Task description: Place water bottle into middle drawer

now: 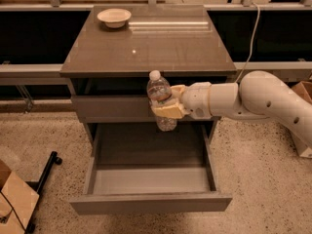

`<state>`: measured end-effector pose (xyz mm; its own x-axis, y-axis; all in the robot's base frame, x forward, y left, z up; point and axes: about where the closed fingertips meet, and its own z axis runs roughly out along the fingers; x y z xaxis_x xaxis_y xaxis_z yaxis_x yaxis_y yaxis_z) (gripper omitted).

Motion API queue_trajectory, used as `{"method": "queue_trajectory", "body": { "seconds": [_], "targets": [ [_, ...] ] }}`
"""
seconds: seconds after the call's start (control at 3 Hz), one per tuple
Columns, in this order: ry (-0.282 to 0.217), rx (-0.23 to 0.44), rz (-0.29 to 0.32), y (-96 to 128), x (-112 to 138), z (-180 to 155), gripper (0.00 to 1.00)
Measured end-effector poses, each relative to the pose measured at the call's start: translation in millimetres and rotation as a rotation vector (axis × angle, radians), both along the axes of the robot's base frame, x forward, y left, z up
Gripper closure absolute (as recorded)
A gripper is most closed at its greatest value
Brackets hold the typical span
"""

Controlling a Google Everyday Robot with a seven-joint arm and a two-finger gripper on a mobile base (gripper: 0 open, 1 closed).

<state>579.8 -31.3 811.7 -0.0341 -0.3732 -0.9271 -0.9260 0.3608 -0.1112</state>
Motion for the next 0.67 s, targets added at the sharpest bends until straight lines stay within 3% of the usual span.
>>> {"method": "queue_trajectory", "body": {
  "seconds": [0.33, 0.67],
  "targets": [
    [0.0, 0.001, 0.0, 0.1, 0.2, -0.2, 1.0],
    [-0.022, -0.011, 0.045, 15.9, -1.9, -6.9, 1.0]
  ]
}}
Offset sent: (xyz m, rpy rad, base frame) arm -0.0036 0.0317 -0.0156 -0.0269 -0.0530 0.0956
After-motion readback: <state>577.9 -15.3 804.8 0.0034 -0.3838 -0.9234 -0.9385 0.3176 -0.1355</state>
